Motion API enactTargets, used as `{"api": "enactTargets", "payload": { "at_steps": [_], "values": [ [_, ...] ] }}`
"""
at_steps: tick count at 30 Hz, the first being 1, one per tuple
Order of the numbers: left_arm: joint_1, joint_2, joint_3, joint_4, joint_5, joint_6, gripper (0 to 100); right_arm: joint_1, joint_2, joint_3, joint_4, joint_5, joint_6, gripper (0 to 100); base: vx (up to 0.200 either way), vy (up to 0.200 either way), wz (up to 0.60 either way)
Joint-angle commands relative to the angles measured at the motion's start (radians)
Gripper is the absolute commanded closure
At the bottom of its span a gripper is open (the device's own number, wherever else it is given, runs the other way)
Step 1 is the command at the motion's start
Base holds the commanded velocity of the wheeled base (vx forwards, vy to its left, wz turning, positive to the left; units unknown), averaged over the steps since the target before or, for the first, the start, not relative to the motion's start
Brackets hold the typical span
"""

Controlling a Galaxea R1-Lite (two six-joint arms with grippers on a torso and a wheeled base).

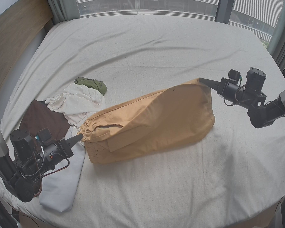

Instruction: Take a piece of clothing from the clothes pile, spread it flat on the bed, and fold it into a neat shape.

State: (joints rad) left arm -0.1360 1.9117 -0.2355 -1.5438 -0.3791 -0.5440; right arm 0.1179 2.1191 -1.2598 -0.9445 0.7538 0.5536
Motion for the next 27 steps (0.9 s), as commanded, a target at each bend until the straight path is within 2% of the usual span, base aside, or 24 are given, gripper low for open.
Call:
{"api": "enactTargets", "payload": {
  "at_steps": [1,10,18,27],
  "values": [
    [0.006,0.020,-0.010,-0.001,0.000,-0.001,100,0.000,0.035,-0.049,0.018,-0.001,0.000,100,0.000,0.000,0.00],
    [0.026,0.055,-0.044,-0.001,0.002,-0.001,100,0.017,0.105,-0.204,0.082,-0.021,0.000,100,0.000,0.000,0.00],
    [0.027,0.098,-0.105,-0.002,0.063,-0.002,100,0.017,0.145,-0.271,0.115,-0.037,0.000,100,0.000,0.000,0.00],
    [0.026,0.130,-0.130,-0.002,0.065,-0.002,100,0.022,0.180,-0.348,0.170,-0.037,0.000,100,0.000,0.000,0.00]
  ]
}}
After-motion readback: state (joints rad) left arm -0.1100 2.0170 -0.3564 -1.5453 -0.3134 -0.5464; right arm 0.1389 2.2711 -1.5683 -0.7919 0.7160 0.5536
